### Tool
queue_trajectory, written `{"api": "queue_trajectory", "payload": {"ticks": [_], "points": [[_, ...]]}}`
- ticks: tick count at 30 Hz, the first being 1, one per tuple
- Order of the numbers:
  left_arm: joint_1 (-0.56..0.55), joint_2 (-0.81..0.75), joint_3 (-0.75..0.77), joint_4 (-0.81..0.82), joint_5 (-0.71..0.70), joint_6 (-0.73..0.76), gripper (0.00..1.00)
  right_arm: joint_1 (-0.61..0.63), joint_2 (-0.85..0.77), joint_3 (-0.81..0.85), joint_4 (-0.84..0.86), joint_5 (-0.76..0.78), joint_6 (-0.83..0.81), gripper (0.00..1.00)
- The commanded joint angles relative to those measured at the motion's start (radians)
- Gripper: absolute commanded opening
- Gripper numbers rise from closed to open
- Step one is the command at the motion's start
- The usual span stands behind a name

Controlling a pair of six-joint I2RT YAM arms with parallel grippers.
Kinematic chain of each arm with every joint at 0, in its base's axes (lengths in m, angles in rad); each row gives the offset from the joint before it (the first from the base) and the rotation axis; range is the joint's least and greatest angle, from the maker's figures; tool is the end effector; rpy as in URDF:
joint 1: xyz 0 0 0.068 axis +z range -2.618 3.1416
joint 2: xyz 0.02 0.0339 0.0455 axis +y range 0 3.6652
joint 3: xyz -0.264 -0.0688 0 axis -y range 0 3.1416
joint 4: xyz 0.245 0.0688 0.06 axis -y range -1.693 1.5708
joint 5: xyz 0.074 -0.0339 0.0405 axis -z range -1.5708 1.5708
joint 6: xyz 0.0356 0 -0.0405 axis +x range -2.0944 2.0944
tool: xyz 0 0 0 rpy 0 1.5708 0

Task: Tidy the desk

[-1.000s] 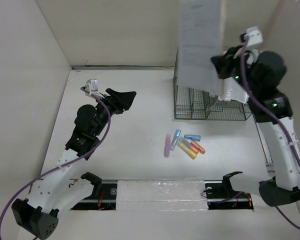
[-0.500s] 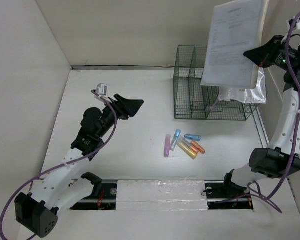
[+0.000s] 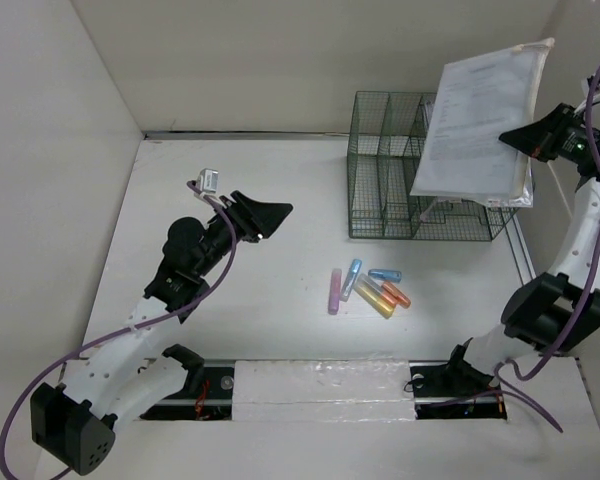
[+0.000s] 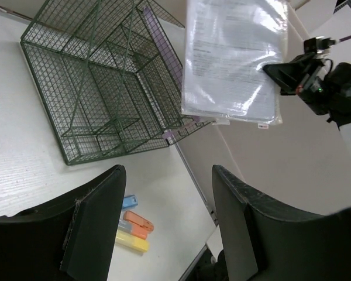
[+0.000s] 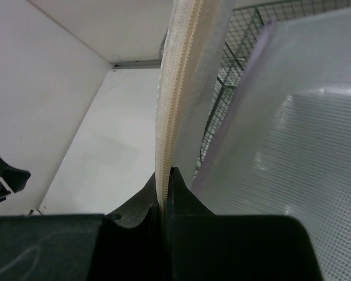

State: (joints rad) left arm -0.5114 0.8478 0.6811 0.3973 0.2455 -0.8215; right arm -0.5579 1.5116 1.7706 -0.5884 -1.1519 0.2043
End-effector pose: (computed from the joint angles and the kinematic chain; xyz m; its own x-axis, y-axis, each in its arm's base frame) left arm 0.1724 -0.1067 0.3548 -0.3629 -0.6108 -0.7038 0.6098 0.4154 -0.6750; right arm 0.2798 -0.1363 0.4692 -0.3738 0.3305 -0.8666 -0.4516 0.7513 0.4813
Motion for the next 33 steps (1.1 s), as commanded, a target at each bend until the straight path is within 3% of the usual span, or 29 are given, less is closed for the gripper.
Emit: {"api": "queue_trajectory", "payload": {"ticks": [1, 8, 19, 23, 29, 33], "points": [[-0.006, -0.009, -0.011, 0.074, 0.025, -0.014, 0.56, -0.029, 0.050, 0.012, -0.011, 0.013, -0.035, 0.00], [-0.006, 0.005, -0.018, 0.092, 0.044, -0.027, 0.56, -0.017, 0.228, 0.302, -0.397, 0.266, -0.190, 0.00], [-0.006, 0.016, -0.028, 0.100, 0.043, -0.028, 0.56, 0.064, 0.426, 0.472, -0.590, 0.689, -0.361, 0.00], [-0.006, 0.020, -0.031, 0.106, 0.043, -0.028, 0.56, 0.119, 0.478, 0.527, -0.610, 0.770, -0.364, 0.12], [-0.006, 0.028, -0.041, 0.110, 0.038, -0.025, 0.56, 0.214, 0.529, 0.639, -0.625, 0.920, -0.361, 0.39], [-0.006, 0.039, -0.040, 0.118, 0.052, -0.028, 0.56, 0.257, 0.519, 0.661, -0.597, 1.053, -0.362, 0.45]]}}
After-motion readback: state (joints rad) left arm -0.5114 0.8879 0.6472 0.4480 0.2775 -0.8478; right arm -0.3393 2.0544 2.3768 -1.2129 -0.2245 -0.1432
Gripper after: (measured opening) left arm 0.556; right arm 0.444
